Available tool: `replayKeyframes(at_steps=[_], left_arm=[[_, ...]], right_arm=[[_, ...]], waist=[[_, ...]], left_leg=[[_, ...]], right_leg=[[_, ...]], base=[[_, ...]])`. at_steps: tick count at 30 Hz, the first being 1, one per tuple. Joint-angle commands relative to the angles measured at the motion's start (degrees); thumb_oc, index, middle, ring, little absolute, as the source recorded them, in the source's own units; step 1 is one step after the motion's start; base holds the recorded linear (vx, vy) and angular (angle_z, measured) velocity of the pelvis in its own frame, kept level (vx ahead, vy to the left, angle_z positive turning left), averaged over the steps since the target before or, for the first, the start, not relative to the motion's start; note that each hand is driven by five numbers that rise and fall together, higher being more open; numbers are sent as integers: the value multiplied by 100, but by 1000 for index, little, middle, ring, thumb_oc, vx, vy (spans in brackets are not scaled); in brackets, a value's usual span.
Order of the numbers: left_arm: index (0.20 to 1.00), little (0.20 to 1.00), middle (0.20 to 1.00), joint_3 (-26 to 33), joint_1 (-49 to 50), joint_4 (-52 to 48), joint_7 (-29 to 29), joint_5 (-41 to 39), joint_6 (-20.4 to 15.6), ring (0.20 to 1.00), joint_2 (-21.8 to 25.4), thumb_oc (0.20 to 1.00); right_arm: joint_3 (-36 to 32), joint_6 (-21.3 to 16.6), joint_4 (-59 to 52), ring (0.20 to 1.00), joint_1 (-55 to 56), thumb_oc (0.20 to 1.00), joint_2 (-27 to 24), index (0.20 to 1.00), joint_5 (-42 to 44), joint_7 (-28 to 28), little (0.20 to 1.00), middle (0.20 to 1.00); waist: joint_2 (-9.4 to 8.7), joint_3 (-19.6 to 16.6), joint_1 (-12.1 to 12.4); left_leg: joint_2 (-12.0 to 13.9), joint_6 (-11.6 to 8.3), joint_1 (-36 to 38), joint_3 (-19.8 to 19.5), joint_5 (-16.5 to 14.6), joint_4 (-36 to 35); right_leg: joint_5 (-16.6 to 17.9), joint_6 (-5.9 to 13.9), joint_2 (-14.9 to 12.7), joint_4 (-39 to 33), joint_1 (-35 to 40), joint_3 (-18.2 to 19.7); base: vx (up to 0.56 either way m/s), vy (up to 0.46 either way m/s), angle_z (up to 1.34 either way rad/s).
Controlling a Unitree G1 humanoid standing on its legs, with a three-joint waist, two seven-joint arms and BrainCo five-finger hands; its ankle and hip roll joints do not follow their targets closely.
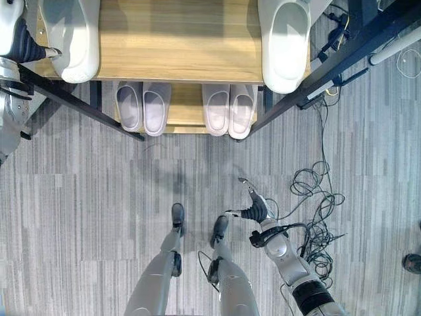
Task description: Arrange the slippers neatly on the shoe rack.
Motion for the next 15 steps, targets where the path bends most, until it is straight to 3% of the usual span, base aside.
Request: replayKeyframes(at_steps=[1, 9, 15], left_arm=[[1000, 1000, 1000, 619, 170, 237, 244, -384, 202, 1000, -4, 1000], [1000, 1000, 1000, 767, 658, -262, 103, -407, -5, 1000, -706, 1000], [1000, 1000, 1000, 632, 792, -673, 19, -654, -399, 1000, -1093, 1000]], right_arm=[[-200, -148, -211, 1000, 325, 1000, -110, 1000, -167, -116, 1000, 1000], [-114, -104, -188, 1000, 284, 1000, -145, 1000, -251, -160, 1000, 1000], [-9, -39, -13, 1000, 36, 1000, -153, 1000, -207, -188, 1000, 1000]], waist=[[-93, -162, 71], [-22, -211, 38], [78, -225, 50]], left_leg=[[-427, -444, 225, -228, -610, -203], [-432, -447, 187, -147, -617, -203], [-423, -440, 172, -104, -601, -203]], right_leg=[[410, 1173, -802, 21, 364, -393], [330, 1134, -841, 21, 320, -546], [312, 1109, -856, 21, 291, -598]], base=[[0, 0, 0], [0, 0, 0], [0, 0, 0]])
